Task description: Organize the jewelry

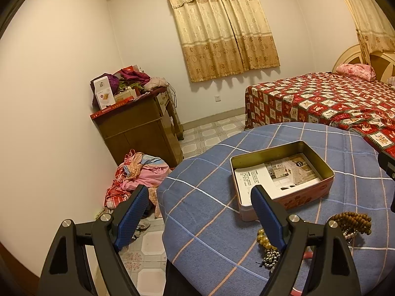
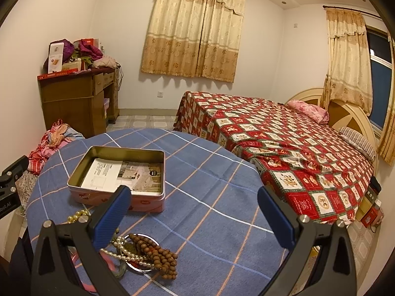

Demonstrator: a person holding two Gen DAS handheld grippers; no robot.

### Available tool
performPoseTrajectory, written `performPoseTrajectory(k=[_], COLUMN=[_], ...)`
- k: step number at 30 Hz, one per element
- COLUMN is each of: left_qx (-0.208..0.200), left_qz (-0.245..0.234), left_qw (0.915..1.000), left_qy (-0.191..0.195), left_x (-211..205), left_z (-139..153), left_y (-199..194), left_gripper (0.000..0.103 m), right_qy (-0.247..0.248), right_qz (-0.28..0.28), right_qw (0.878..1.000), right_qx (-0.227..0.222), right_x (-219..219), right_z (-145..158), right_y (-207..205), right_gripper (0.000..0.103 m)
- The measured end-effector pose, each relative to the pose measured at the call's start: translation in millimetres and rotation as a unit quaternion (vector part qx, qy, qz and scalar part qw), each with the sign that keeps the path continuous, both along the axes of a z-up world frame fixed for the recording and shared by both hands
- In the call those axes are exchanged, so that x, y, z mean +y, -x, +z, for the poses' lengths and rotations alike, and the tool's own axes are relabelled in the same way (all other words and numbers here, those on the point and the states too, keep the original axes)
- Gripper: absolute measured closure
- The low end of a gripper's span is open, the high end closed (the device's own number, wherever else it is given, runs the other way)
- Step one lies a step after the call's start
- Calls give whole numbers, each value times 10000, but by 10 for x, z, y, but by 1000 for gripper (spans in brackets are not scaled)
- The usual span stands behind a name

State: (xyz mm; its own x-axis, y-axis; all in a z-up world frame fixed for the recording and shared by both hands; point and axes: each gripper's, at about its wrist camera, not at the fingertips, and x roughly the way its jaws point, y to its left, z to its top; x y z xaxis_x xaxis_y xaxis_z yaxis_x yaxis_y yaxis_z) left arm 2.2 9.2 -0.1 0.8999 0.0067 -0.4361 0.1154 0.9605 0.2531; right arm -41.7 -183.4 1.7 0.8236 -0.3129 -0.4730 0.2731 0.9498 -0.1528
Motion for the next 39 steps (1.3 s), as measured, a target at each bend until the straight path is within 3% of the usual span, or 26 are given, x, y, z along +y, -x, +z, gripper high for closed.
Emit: performPoseTrajectory(k=[39], left_qx=[-7], left_qz=[29], left_qw=[10000], left_qy=[-13], left_x=[18], left_z=[38], left_y=[1], left_gripper=[18], right_qy=[-23], right_qz=[-15], right_qw=[10000], right_qx=[-26], right_x=[-27], right_z=[32], right_y=[3], right_gripper=[0])
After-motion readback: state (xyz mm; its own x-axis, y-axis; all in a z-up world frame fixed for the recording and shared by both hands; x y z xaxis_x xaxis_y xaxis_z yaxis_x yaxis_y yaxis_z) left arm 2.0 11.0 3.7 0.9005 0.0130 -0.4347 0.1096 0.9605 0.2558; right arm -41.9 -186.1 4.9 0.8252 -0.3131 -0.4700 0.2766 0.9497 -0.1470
